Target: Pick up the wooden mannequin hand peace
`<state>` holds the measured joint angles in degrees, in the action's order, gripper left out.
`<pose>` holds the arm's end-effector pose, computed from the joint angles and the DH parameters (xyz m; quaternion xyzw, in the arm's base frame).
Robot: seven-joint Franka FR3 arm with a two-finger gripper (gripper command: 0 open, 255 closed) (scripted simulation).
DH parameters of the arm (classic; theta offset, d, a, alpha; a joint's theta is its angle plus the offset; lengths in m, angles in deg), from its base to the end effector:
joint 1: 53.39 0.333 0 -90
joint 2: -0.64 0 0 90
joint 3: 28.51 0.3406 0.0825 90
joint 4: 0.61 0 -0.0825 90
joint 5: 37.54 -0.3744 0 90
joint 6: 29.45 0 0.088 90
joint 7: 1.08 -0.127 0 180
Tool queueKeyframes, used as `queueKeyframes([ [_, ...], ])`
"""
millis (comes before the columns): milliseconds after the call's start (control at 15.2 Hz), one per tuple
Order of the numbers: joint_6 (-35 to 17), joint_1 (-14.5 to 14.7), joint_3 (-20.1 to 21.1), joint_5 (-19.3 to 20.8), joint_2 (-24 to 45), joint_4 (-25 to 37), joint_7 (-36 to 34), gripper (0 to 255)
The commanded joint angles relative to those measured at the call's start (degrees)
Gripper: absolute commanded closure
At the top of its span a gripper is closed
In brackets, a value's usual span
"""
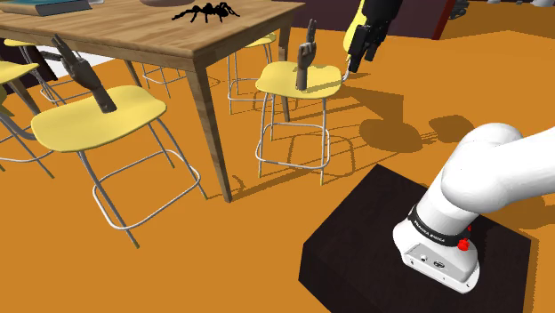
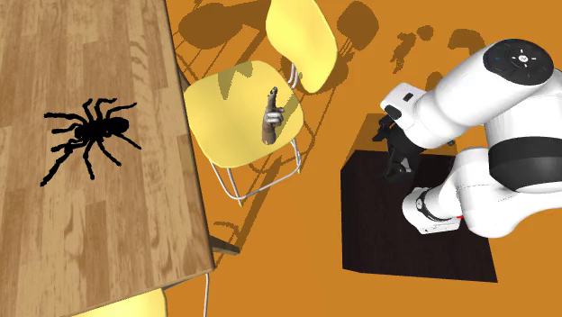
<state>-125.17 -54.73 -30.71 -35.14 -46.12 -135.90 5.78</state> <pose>0.2829 -0.0266 0.6033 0.9974 0.0348 0.0617 0.0122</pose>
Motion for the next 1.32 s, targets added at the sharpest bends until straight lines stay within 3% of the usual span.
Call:
queueKeyframes([
  [0, 0.0, 0.0, 0.0, 0.0, 0.0, 0.0, 0.0, 0],
  [594, -1.9, -3.2, 0.3, 2.1, 23.0, 18.2, -6.2, 0],
  [1254, 4.2, -5.9, -1.1, 4.2, 48.4, 46.4, -11.9, 0],
])
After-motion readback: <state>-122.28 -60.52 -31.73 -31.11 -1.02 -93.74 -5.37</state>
